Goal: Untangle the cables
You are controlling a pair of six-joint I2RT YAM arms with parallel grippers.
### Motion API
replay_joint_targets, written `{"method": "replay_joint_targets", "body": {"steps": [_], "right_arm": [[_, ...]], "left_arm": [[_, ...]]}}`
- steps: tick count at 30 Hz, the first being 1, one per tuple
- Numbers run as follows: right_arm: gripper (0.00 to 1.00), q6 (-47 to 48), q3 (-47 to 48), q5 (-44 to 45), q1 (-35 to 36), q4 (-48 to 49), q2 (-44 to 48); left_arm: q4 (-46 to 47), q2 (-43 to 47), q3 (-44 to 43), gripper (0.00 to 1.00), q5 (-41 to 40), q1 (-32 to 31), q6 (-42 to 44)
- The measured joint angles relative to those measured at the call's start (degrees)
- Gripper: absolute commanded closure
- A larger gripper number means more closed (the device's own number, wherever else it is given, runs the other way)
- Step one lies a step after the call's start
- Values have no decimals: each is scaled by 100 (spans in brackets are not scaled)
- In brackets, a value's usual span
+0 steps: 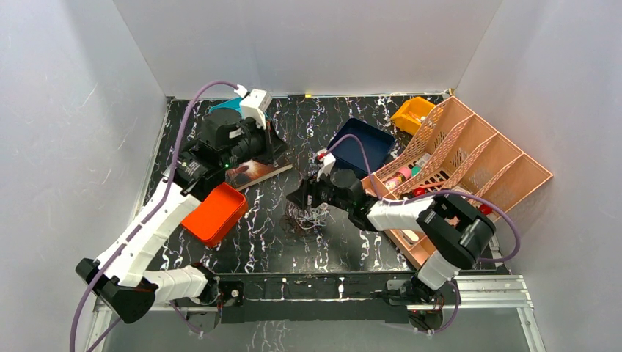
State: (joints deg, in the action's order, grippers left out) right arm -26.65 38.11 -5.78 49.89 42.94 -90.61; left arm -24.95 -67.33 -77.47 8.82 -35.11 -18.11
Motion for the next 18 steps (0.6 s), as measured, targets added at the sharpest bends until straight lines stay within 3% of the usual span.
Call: {"method": "replay_joint_targets", "body": {"steps": [18], "right_arm": [[42, -181, -160, -212, 302, 323, -664]], "left_arm": [[-356, -2, -1762, 100, -380, 0, 144]]}}
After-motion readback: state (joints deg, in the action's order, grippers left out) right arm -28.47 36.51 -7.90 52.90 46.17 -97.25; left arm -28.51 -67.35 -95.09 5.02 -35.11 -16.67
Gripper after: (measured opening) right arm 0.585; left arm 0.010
